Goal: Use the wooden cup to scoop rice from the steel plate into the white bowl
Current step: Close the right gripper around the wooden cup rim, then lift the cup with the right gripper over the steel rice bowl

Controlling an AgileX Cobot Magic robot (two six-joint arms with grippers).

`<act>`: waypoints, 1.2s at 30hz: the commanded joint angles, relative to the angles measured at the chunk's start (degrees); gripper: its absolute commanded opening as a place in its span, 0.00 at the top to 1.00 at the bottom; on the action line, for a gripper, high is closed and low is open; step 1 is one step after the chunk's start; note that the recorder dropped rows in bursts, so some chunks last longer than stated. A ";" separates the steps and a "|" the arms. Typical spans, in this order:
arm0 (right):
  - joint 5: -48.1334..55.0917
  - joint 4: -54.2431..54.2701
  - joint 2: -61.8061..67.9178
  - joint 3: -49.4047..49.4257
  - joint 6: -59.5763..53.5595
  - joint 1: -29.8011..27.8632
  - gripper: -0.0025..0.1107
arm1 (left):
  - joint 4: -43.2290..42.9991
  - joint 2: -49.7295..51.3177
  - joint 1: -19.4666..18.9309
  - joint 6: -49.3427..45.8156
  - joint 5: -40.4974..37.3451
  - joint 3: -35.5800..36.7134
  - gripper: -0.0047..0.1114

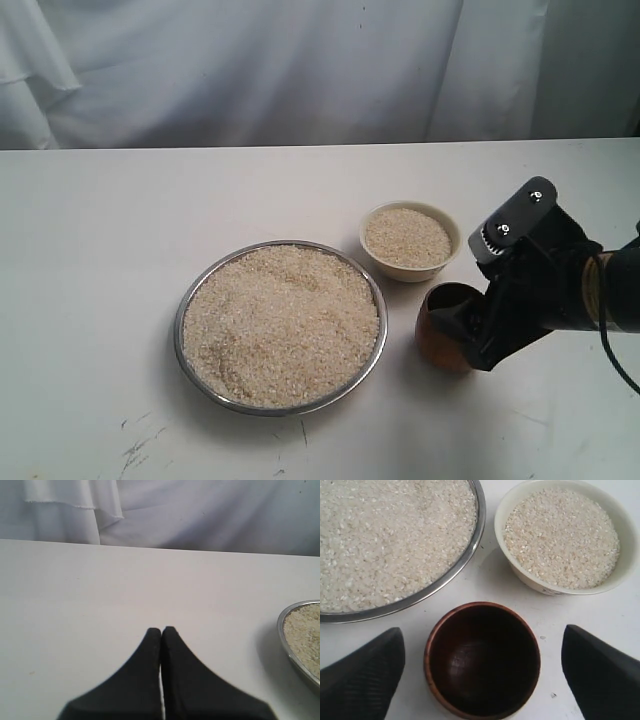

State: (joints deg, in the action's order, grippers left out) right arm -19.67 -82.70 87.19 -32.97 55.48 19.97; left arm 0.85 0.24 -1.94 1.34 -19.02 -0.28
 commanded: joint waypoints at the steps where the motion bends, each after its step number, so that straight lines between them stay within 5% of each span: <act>1: -0.06 -0.34 -0.23 0.06 1.50 0.33 0.29 | -0.06 -0.24 0.15 0.01 0.76 0.28 0.96; 18: 1.31 -0.34 11.09 -3.56 1.35 0.33 0.31 | -0.06 -0.24 0.15 0.01 0.76 0.28 0.96; 22: 0.49 -0.34 11.73 -4.04 3.18 0.33 0.46 | -0.06 -0.24 0.15 0.01 0.76 0.28 0.96; 30: -1.48 -0.34 7.47 -4.17 4.88 0.33 0.92 | -0.06 -0.24 0.15 0.01 0.76 0.28 0.96; 36: -1.63 -0.83 0.20 -5.35 7.66 0.33 0.98 | -0.06 -0.24 0.15 0.01 0.76 0.28 0.96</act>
State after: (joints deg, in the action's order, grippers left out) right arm -20.17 -83.12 90.55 -37.24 60.92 19.97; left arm 0.85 0.24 -1.94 1.34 -19.02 -0.28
